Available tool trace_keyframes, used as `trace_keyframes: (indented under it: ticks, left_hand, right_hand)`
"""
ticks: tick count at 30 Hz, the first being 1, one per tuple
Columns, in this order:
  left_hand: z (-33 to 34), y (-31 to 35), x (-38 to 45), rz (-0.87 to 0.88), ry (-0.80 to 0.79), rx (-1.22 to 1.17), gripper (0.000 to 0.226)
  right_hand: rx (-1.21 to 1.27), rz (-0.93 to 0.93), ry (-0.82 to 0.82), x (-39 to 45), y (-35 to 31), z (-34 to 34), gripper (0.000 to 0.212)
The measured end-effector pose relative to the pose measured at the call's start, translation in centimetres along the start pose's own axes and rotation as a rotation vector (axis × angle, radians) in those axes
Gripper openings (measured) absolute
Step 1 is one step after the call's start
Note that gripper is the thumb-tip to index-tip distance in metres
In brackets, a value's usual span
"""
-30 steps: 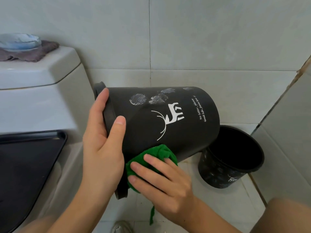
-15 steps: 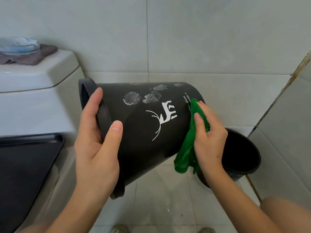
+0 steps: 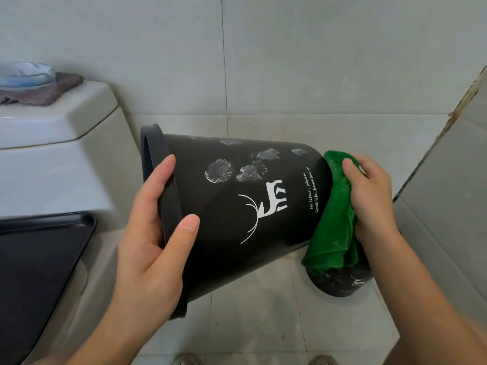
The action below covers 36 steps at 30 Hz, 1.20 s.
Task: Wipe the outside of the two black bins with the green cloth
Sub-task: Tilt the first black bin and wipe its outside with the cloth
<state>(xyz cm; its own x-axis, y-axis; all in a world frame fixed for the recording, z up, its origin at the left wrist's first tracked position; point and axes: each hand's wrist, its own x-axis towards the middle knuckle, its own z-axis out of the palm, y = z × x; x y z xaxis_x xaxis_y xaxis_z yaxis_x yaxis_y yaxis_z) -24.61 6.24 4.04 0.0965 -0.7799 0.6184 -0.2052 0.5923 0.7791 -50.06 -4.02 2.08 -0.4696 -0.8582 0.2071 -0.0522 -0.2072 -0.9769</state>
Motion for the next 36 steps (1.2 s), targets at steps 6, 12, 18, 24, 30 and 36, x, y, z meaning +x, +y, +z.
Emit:
trace_keyframes:
  ticks: [6, 12, 18, 24, 30, 36]
  left_hand:
    - [-0.6, -0.6, 0.9, -0.07, 0.012, 0.172, 0.064]
    - [-1.6, 0.0, 2.6, -0.367, 0.024, -0.145, 0.083]
    - [-2.0, -0.5, 2.7, -0.388, 0.018, 0.135, 0.075]
    - [-1.8, -1.6, 3.3, -0.428, 0.101, 0.212, 0.004]
    - [-2.0, -1.7, 3.7, -0.46, 0.153, 0.227, 0.013]
    - [-1.5, -1.2, 3.5, -0.422, -0.004, 0.237, 0.032]
  right_hand:
    - [0.048, 0.115, -0.017, -0.6, 0.6, -0.3, 0.021]
    - [0.093, 0.161, 0.011, -0.9, 0.7, -0.2, 0.018]
    - [0.122, 0.232, -0.013, -1.4, 1.3, 0.3, 0.016]
    - [0.13, 0.257, -0.008, -1.9, 2.2, 1.2, 0.015]
    - [0.14, 0.219, 0.001, -2.1, 2.5, 1.1, 0.014]
    - [0.088, 0.192, 0.067, -1.8, 3.8, 0.8, 0.012]
